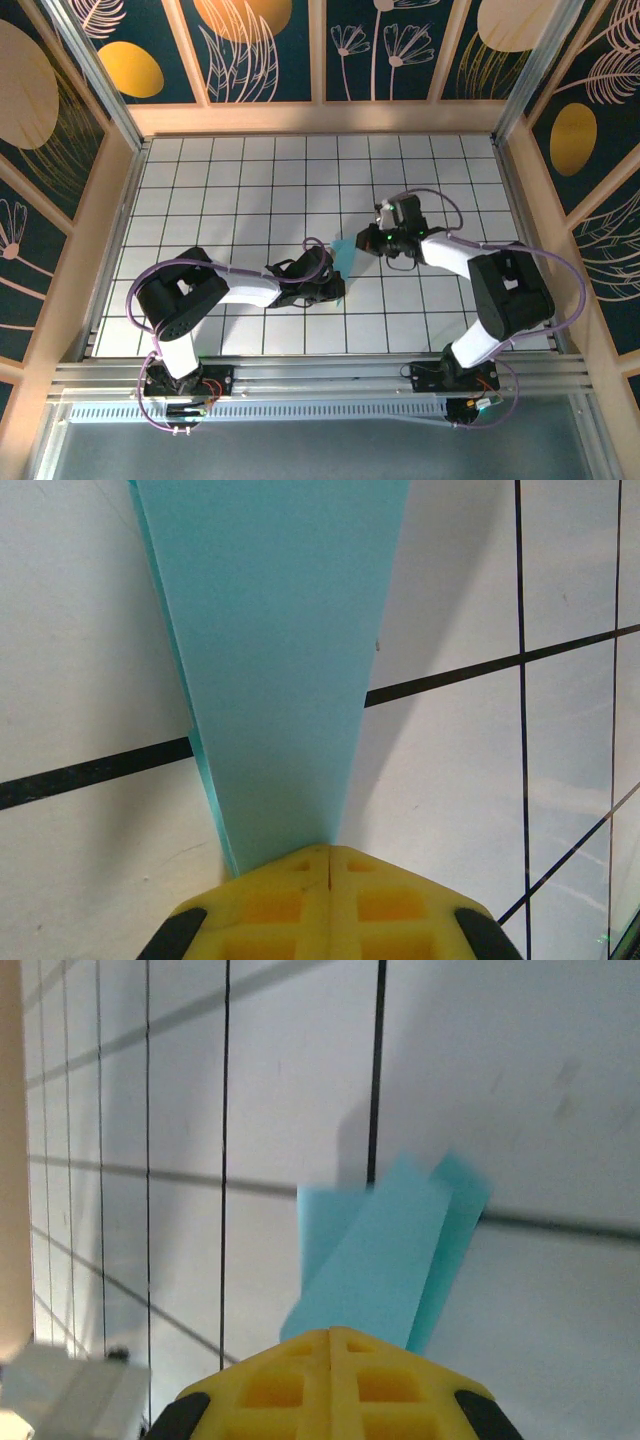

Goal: Fold a paper plane with a square sheet of paper (fold left side to right side)
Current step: Fold the wing for the fifth time at the center of the table.

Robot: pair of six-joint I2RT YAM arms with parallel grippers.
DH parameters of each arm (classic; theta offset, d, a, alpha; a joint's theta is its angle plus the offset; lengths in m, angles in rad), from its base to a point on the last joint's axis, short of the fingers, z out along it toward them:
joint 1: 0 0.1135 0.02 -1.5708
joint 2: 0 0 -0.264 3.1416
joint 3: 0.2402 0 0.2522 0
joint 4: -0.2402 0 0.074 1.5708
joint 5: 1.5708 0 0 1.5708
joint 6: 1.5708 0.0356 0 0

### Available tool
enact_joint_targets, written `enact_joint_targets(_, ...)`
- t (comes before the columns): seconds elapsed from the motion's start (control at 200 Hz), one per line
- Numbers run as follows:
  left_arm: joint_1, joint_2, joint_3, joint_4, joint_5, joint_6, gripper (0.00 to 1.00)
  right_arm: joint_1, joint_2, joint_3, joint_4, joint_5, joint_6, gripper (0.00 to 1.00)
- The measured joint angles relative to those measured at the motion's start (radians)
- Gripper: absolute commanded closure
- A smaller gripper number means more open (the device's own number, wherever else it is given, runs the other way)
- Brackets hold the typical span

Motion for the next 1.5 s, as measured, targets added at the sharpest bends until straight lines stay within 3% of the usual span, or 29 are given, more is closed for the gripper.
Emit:
enact_joint_targets(0.325,0.000,-0.001,0.000,0.000,0.000,0.000,1.00,0.096,0.090,-0.029,0.061,-0.016,0.087,1.00)
enact_joint_targets(0.656,0.000,-0.016,-0.004,-0.014,0.000,0.000,1.00,0.103,0.132,-0.043,0.089,-0.014,0.104,1.00)
enact_joint_targets(0.781,0.000,-0.039,-0.012,-0.035,0.004,0.000,0.96,0.103,0.133,-0.056,0.114,-0.016,0.104,1.00)
enact_joint_targets(1.096,0.000,-0.173,-0.071,-0.005,0.087,-0.050,0.95,0.103,0.142,-0.063,0.146,-0.031,0.104,1.00)
enact_joint_targets(1.501,0.000,-0.145,-0.130,0.084,0.154,-0.109,0.96,0.103,0.143,-0.063,0.148,-0.031,0.103,1.00)
